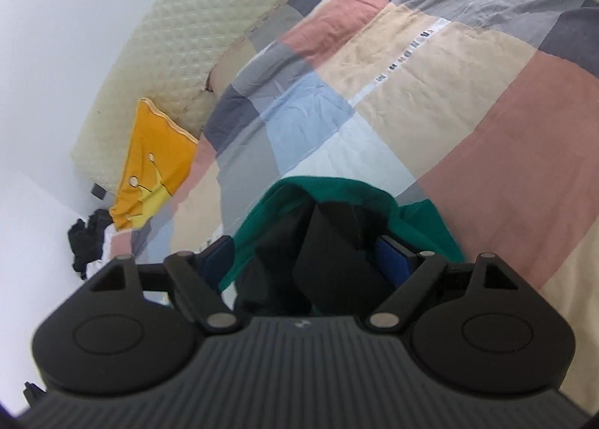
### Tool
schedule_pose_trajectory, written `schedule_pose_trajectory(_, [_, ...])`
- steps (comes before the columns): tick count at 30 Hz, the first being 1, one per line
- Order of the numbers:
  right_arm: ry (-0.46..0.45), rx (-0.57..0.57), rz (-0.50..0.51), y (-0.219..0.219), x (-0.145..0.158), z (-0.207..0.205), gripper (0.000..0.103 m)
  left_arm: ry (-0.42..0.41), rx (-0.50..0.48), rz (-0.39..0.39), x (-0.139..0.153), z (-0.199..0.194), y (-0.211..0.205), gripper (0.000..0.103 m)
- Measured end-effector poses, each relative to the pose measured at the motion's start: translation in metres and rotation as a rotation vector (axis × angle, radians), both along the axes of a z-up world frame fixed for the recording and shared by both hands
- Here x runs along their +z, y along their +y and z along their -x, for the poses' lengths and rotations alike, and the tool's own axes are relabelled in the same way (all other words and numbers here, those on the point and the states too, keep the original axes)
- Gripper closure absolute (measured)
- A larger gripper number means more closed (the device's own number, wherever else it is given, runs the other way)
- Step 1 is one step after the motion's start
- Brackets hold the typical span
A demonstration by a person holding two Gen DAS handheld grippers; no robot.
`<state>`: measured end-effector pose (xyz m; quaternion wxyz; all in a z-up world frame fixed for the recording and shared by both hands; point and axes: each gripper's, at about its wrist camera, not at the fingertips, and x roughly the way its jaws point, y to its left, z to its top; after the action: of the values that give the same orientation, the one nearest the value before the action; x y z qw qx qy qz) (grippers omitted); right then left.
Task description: Fold large clothes
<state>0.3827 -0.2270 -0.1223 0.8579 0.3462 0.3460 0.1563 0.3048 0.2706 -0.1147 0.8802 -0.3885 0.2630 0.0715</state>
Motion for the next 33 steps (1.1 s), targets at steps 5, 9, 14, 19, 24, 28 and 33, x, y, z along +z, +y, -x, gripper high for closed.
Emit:
schedule_pose_trajectory(5, [0.057,0.034,0.068,0.012,-0.007,-0.001,0.032,0.041,-0.07,-0.186,0.005,0.003,-0.043,0.034])
schedule_pose_trajectory(9, [0.0,-0.046,0.125,0.011,0.006,0.018,0.035,0.053,-0.112,-0.297,0.004,0.002,-0.071,0.034])
schedule_pose_trajectory(14, [-0.148,-0.21,0.203,-0.003,0.028,0.038,0.036,0.062,-0.146,-0.372,0.001,0.002,-0.091,0.034])
schedule_pose_trajectory(19, [-0.174,-0.06,0.077,-0.003,0.028,0.034,0.044,0.077,-0.171,-0.389,-0.003,0.0,-0.102,0.034])
schedule_pose_trajectory(24, [-0.094,-0.006,0.133,0.013,0.016,0.028,0.069,0.089,-0.175,-0.407,-0.005,0.001,-0.111,0.034])
schedule_pose_trajectory(28, [-0.003,0.006,0.25,0.026,0.001,0.022,0.071,0.098,-0.182,-0.406,-0.007,0.001,-0.115,0.034])
schedule_pose_trajectory(33, [0.102,0.01,0.283,0.037,-0.026,0.012,0.072,0.113,-0.19,-0.411,-0.013,-0.001,-0.118,0.034])
